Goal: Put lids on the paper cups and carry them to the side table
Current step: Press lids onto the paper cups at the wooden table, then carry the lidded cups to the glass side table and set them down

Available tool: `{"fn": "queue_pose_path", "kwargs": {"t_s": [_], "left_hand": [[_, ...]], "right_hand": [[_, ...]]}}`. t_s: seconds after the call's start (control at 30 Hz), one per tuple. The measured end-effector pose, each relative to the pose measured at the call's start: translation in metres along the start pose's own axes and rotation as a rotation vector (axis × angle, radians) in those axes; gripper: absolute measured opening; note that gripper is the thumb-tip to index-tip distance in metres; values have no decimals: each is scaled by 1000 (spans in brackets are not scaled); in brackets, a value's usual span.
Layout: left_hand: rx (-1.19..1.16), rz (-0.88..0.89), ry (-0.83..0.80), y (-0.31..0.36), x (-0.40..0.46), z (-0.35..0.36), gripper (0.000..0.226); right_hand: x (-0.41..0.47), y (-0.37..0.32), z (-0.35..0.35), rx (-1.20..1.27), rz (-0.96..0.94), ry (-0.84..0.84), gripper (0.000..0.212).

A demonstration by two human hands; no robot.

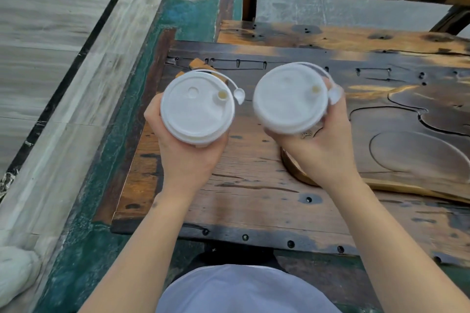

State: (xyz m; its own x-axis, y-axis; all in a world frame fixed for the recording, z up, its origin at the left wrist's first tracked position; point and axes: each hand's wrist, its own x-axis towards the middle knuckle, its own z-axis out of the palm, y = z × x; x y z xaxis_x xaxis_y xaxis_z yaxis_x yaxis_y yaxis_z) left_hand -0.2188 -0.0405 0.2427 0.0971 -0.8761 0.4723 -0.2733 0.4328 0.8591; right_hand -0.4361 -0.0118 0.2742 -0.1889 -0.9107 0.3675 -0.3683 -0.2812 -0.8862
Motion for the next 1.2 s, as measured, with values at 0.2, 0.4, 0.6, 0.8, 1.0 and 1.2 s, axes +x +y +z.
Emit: {"fn": "queue_pose_path", "kwargs": {"t_s": [0.2,0.4,0.6,0.8,1.0,1.2], "left_hand": [[-533,-528,103,7,10,-13,91],[-581,-588,319,17,12,-74,107],[-570,-598,532,3,6,-186,128],[-576,-458,735,-14,-1,-322,106],[-416,-337,992,-13,-25,-479,93],[-280,-250,1289,-1,-85,-596,88]], "right_hand": [[2,5,18,917,569,-191,87],[25,-19,98,907,550,-382,75],[27,-79,218,887,536,-652,40],[6,-166,360,778,441,-902,26],[-38,-252,509,771,344,-1189,16],[-98,-308,625,797,369,-1420,30]]}}
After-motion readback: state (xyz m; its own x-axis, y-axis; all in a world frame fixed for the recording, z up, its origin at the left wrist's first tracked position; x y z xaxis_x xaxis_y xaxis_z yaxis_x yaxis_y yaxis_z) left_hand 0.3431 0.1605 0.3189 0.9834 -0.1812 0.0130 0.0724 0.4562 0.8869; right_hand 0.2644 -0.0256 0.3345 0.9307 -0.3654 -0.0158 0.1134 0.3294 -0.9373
